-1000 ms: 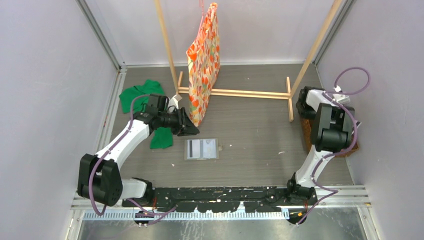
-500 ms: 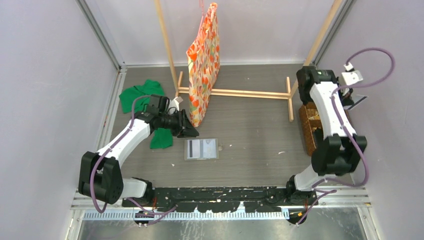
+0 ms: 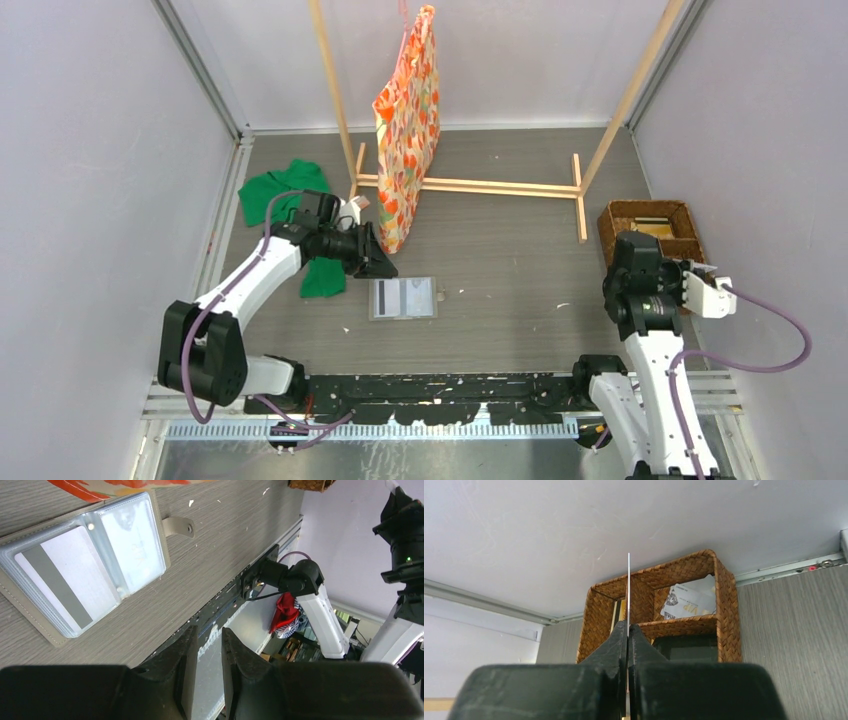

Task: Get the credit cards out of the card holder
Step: Place the credit card in the storage box.

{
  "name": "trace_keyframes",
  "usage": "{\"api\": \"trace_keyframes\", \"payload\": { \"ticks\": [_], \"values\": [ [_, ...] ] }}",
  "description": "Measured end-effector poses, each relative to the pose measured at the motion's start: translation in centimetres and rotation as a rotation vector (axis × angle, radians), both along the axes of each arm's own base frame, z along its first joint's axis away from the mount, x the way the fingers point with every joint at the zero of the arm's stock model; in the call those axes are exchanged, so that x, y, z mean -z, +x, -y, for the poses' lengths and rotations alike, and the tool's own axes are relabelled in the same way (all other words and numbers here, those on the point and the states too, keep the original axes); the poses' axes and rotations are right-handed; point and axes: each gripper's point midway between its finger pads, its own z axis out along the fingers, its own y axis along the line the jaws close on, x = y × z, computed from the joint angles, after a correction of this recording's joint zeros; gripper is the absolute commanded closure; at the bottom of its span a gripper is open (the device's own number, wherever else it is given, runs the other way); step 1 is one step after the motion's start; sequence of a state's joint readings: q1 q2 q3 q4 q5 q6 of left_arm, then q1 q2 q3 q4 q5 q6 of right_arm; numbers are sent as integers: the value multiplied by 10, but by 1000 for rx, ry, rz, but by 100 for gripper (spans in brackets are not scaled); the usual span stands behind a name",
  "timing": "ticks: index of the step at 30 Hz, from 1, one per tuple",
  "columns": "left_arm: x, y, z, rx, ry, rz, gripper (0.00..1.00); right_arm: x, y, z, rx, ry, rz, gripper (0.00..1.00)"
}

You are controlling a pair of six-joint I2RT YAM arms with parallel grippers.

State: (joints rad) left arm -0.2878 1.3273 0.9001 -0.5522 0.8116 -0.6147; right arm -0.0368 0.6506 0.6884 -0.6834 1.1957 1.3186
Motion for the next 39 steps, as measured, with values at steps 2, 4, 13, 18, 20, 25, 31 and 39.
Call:
{"api": "trace_keyframes", "payload": {
  "ticks": [2,4,13,18,20,25,31,39],
  "values": [
    [1,-1,0,5,1,-2,75,9,6,0,-1,-3,0,99],
    [3,-1,0,10,3,-3,75,11,11,3,19,-11,7,99],
    [16,0,0,16,23,-60,77,58,9,16,209,-24,228,100],
    [16,10,3,20,30,-73,78,66,17,20,261,-53,157,99],
    [17,13,2,26,45,-71,79,66,21,23,277,-89,96,100],
    [24,18,1,37,71,-95,82,73,30,31,312,-123,6,99],
    [33,16,-1,30,96,-134,82,82,20,50,399,-124,-7,99],
    [38,16,-3,15,115,-141,83,83,27,63,450,-128,37,99]
  ]
}}
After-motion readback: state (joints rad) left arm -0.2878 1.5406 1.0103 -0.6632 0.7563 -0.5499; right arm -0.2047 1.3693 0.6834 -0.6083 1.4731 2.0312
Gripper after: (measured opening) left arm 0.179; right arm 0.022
